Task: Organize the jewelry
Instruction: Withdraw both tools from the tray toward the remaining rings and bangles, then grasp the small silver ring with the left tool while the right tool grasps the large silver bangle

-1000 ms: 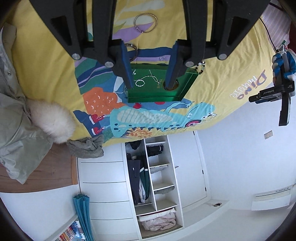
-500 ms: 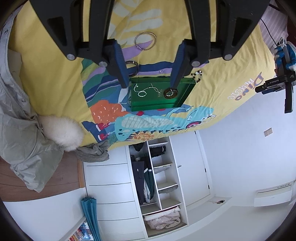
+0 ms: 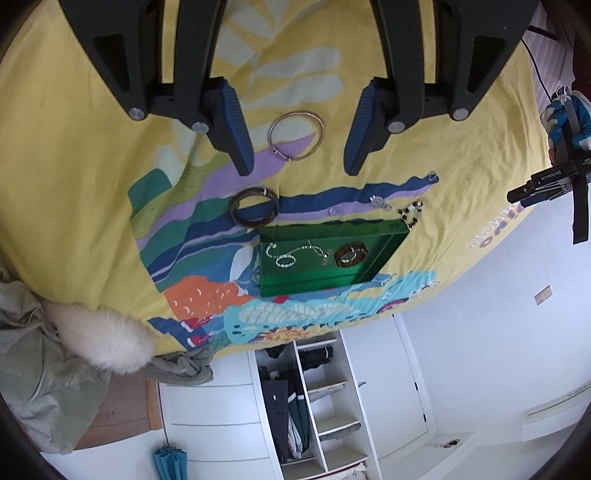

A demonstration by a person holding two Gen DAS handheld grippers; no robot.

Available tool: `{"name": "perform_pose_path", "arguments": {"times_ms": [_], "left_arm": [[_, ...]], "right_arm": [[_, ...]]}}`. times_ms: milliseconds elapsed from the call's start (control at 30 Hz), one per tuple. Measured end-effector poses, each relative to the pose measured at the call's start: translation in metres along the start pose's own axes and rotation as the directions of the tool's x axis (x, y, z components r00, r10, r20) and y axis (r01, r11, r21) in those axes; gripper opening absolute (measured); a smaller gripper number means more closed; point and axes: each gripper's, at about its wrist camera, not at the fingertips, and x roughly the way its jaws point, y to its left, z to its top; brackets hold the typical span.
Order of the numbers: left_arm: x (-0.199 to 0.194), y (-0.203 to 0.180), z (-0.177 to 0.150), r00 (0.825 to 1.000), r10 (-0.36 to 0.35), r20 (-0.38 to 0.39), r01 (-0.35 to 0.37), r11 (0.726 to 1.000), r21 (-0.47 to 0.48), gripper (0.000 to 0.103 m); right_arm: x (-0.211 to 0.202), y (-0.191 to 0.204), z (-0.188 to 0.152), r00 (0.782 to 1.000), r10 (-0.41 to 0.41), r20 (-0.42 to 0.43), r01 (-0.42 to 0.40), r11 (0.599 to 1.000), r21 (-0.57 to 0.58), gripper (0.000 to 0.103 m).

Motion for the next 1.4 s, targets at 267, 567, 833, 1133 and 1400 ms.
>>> {"name": "perform_pose_path", "arguments": {"times_ms": [267, 567, 833, 1133, 1400], "left_arm": [[0.055, -0.021, -0.017, 0.995, -0.053, -0.081, 0.056, 0.998, 0.042, 0.07], [0.111, -0.033, -0.015, 0.986, -0.074, -0.153, 0.081, 0.996, 0.04, 0.059], [0.148, -0.031, -0.019, 0.977, -0.065, -0.202, 0.066, 0.998, -0.001, 0.049], [0.155, -0.039, -0.02, 0.977, -0.077, -0.199, 0.08, 0.997, 0.009, 0.03], [0.153, -0.038, -0.02, 0.975, -0.103, -0.195, 0.103, 0.995, -0.006, 0.02]], "right_arm": [[0.072, -0.006, -0.019, 0.991, -0.008, -0.136, 0.005, 1.0, -0.026, 0.048], [0.119, -0.017, -0.025, 0.975, -0.013, -0.22, 0.001, 0.999, -0.053, 0.044], [0.143, -0.022, -0.027, 0.965, -0.013, -0.262, -0.01, 0.996, -0.086, 0.038], [0.16, -0.02, -0.026, 0.956, -0.022, -0.292, -0.016, 0.992, -0.128, 0.025], [0.166, -0.012, -0.028, 0.953, -0.062, -0.296, 0.007, 0.983, -0.182, 0.008]]}}
